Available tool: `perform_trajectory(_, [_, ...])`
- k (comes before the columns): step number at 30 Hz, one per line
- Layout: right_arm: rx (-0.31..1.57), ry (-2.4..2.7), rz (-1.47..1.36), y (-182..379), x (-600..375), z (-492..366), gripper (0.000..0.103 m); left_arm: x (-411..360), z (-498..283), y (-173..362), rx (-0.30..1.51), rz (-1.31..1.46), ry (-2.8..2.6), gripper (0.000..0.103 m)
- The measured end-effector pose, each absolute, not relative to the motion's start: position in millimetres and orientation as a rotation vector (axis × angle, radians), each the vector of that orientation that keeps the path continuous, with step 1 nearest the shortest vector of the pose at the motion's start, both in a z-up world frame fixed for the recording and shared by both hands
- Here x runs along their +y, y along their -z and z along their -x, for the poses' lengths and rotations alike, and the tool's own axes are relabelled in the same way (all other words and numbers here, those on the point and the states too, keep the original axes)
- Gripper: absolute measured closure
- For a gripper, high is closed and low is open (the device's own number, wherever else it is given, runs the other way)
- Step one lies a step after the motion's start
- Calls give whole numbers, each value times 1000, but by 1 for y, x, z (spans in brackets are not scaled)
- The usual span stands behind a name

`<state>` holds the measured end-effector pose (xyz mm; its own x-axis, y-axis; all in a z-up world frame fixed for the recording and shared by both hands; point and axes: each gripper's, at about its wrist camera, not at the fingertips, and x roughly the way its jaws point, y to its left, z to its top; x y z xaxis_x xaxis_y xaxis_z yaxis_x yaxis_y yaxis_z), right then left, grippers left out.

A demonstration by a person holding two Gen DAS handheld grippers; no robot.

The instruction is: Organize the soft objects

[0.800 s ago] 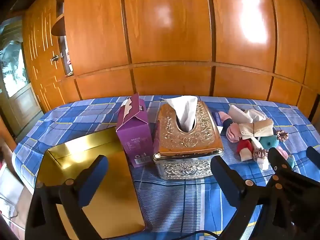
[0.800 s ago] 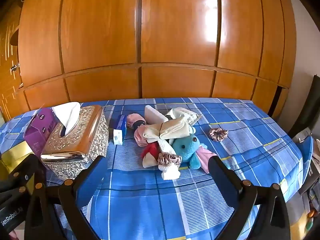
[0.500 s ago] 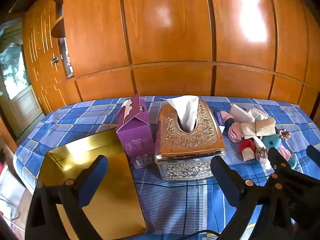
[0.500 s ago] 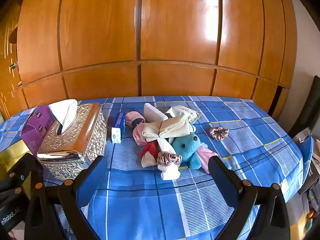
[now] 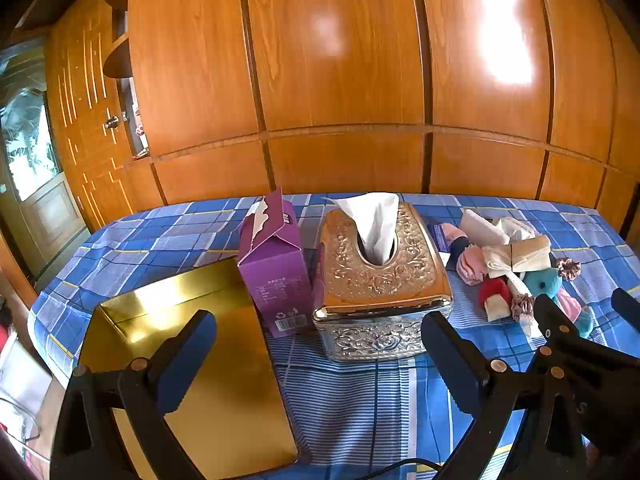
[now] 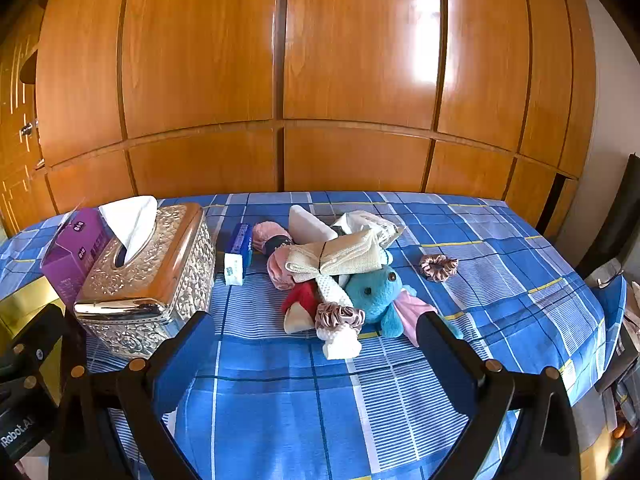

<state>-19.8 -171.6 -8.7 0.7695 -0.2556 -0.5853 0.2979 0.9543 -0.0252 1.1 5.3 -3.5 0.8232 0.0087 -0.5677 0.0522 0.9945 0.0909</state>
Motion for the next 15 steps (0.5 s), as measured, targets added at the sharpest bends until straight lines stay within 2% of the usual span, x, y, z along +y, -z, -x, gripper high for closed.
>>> perform_trajectory(15, [625,296,-69,8,-171,21,0,9,1,1,597,-99,20,0])
